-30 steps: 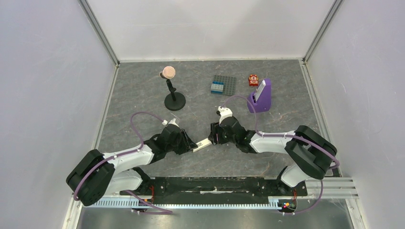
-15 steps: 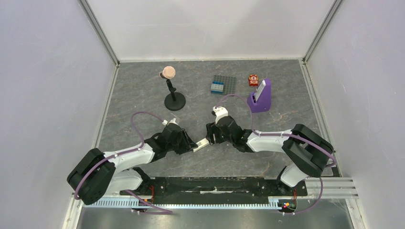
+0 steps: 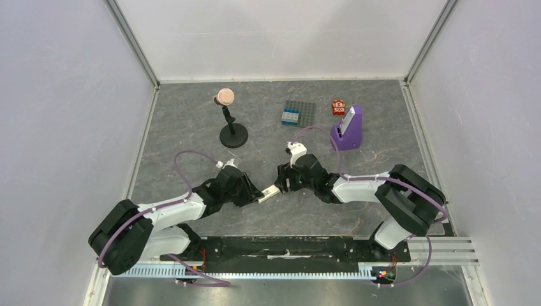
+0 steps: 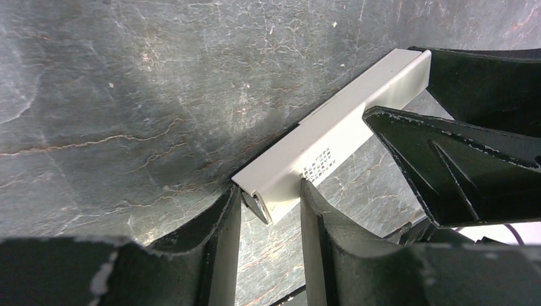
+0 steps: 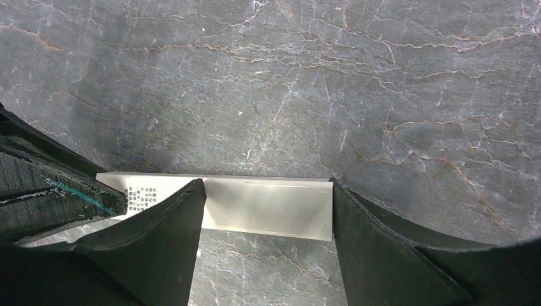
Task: Load the batteries into the remote control
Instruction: Load the battery cover into the remote control.
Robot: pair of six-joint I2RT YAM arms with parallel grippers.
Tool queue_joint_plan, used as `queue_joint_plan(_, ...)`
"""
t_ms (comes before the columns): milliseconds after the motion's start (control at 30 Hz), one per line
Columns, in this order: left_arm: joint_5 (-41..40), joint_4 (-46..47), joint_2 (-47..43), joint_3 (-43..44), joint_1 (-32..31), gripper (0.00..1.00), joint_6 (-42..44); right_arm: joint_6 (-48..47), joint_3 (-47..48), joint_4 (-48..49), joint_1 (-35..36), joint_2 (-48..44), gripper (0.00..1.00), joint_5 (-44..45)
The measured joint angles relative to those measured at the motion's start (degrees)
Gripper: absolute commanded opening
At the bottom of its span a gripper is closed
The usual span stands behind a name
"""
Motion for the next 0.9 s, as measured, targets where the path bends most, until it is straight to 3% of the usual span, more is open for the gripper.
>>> queue_joint_plan(200,0.0,0.0,0.0,0.0,-0.1,0.02,-0.1,-1.2,-0.5,0.9,-1.2,0.0,0.65,-2.6)
queue_joint_plan(633,-0.1,0.5,0.2,0.0,-0.1,0.02,-0.1,-2.7,-0.2,-0.5,-1.4,-0.5,0.76,-2.6)
queue_joint_plan(900,-0.2,1.7,0.6,0.0,-0.3,0.02,-0.1,-3.2,-0.2,-2.5,-1.3,-1.7,0.69,-1.4)
